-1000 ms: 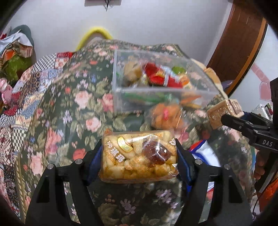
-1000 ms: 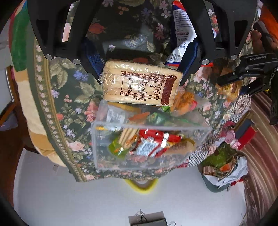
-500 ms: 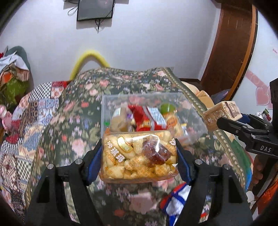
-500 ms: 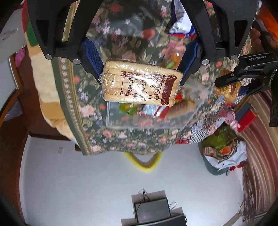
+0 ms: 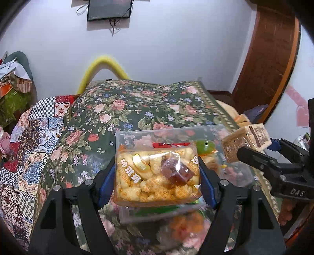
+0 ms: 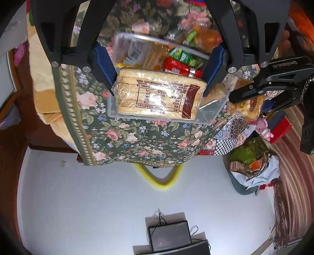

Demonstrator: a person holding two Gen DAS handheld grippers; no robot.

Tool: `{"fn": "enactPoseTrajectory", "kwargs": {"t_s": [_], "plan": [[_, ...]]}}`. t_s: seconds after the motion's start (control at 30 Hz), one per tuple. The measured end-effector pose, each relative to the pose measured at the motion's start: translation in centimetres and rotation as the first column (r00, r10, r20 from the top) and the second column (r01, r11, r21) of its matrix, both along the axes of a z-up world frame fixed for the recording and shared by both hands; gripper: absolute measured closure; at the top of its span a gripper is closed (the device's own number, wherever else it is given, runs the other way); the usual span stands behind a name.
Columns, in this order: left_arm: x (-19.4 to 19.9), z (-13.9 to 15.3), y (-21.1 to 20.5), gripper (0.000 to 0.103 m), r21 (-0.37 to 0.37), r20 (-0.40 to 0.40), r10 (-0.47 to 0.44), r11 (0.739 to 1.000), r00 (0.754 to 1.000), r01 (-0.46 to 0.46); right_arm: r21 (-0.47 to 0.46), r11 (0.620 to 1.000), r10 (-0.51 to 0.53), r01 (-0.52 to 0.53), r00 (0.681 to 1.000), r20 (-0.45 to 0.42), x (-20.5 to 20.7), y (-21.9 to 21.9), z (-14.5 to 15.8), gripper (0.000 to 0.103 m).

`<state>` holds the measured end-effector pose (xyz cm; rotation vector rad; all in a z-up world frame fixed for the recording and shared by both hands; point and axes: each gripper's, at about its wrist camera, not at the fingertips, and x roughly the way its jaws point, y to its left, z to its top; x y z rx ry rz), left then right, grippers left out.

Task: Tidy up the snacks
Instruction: 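Carry the cracker bag and wrapped cake into the clear box and release both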

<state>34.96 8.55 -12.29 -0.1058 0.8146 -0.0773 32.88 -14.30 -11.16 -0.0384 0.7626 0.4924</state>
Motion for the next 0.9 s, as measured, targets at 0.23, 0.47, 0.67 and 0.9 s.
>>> {"fn": "enactPoseTrajectory", "kwargs": {"t_s": [0.23, 0.47, 0.67, 0.9], "plan": [[3.6, -2.4, 0.9, 0.029, -0.019, -0.059, 0.023, 1.000, 0.998, -0.024, -0.038, 0.999, -0.009, 0.007, 0.998, -0.055, 2.8, 1.1, -2.4, 0.024], [5.8, -3.9, 0.9, 0.029, -0.036, -0.092, 0.029, 0.999, 0.995, -0.033, -0.077, 0.997, -0.017, 0.010, 0.996, -0.089, 4.7, 1.8, -4.1, 0.024], [5.9, -3.7, 0.3, 0.028, -0.017, -0.070, 0.026, 0.999, 0.997, -0.027, -0.092, 0.996, -0.013, 0.005, 0.996, -0.089, 5.3, 2.3, -4.4, 0.023], [4.3, -2.3, 0.5, 0.027, -0.028, -0.054, 0.022, 0.999, 0.998, -0.023, -0.095, 0.995, -0.004, -0.003, 0.997, -0.081, 4.9, 2.1, -4.1, 0.020]]}}
